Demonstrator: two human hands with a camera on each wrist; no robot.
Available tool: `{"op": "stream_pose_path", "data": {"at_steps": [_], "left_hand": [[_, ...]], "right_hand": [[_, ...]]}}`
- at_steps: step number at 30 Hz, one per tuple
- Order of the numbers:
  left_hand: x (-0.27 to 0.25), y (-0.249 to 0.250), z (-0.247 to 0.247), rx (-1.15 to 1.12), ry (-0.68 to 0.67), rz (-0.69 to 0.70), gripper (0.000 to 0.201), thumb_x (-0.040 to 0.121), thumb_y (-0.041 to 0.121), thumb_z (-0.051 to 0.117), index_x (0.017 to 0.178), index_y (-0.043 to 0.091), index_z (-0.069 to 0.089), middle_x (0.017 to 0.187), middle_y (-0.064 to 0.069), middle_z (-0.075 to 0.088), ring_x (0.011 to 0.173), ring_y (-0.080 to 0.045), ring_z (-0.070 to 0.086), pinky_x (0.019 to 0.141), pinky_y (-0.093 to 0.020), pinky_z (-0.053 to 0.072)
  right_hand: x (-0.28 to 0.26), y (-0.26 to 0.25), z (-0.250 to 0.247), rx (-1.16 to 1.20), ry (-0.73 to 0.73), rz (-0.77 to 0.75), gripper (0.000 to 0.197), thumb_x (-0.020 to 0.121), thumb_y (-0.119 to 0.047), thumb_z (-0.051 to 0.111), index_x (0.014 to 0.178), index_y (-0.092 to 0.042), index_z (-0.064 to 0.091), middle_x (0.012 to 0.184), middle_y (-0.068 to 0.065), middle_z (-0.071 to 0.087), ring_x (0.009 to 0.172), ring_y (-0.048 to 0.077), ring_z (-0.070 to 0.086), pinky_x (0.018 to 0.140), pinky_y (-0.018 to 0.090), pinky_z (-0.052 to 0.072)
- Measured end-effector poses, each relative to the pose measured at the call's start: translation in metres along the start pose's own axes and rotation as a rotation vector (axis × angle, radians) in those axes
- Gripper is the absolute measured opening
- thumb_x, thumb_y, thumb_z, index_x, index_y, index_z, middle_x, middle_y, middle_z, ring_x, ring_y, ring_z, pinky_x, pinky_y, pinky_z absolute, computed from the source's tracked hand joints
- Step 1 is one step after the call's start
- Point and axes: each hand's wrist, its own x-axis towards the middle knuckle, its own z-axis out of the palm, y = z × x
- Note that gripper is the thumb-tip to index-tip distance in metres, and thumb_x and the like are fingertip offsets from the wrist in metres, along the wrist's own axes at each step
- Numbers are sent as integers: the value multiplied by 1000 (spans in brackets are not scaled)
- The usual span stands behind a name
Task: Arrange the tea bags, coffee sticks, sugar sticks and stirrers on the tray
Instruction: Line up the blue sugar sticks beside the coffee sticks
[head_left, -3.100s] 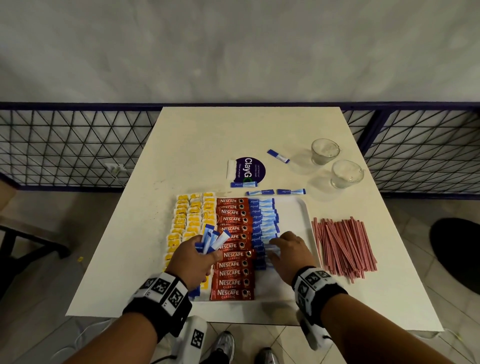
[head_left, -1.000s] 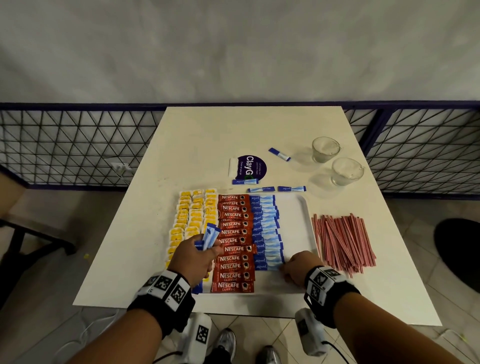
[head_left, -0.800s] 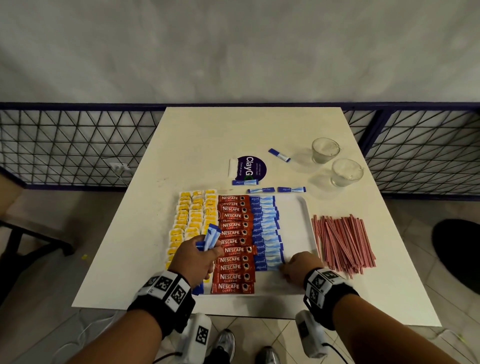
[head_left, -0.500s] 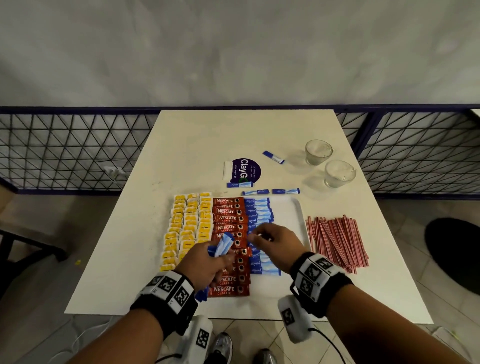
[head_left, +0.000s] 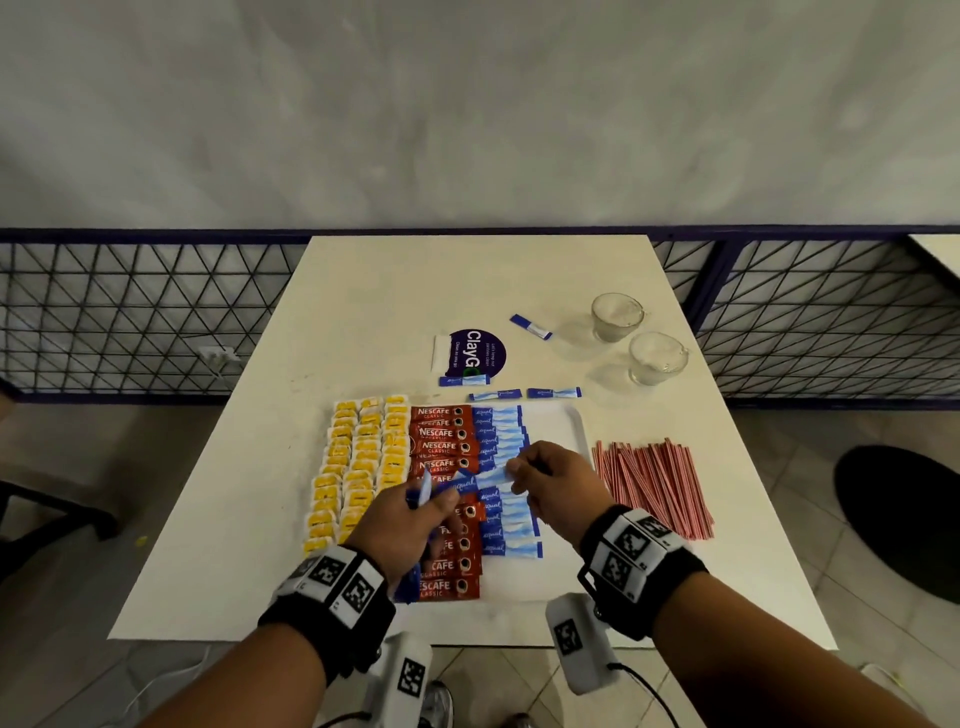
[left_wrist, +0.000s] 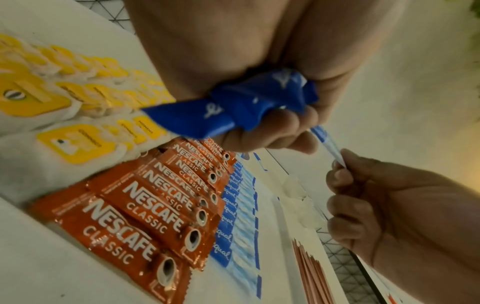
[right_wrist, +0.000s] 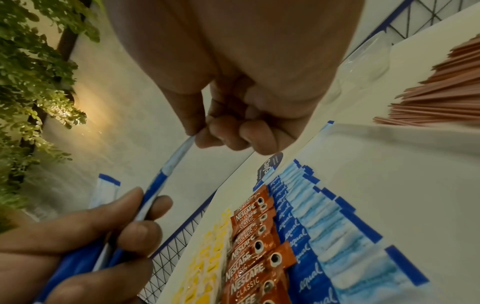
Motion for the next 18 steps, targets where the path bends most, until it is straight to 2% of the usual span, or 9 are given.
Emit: {"op": "stream_pose_path", "data": {"at_steps": [3,5,8,12,15,18], "left_hand": [[1,3,3,-36,51,6,15,94,17,58,84,7,62,61,-3,65,42,-15,43,42,-26,38],[1,3,5,-23,55,5,15,94,16,59,82,7,62,61,-4,65,42,-15,44,42,-26,39],[0,4,7,-4,71,31,15,93,13,59,80,8,62,59,-4,64,41,-15,44,42,-26,39],[1,-3,7,24,93,25,14,94,17,59,83,9,65,62,-4,66,43,-16,44,45,-27,39],[3,-14,-2,73,142,2,13,94,21,60,88,11,66,60,-2,66,42,-16,43,47,-28,39],[1,-21,-10,120,143,-19,16,94,22,59,85,9,65,54,0,63,43,-17,43,46,-28,40]], "right_hand": [[-4,-3,-2,79,-24,18,15,93,-24,58,83,-13,62,74,1,67,50,12,46,51,26,43],[-5,0,-4,46,-29,2,15,92,-24,59,82,-14,64,73,0,68,51,11,47,53,27,44],[-6,3,-6,-10,-29,-10,16,92,-27,60,80,-17,65,78,7,71,55,13,49,56,31,46],[-4,15,-13,-12,-21,12,14,91,-23,61,80,-18,66,75,0,72,51,8,50,54,25,45],[-3,40,-25,-21,12,111,16,89,-14,62,75,-18,67,70,-1,72,49,12,49,54,27,44],[-10,66,-32,-134,-128,276,16,86,-7,62,74,-14,69,65,-1,71,43,8,48,46,21,41]]}}
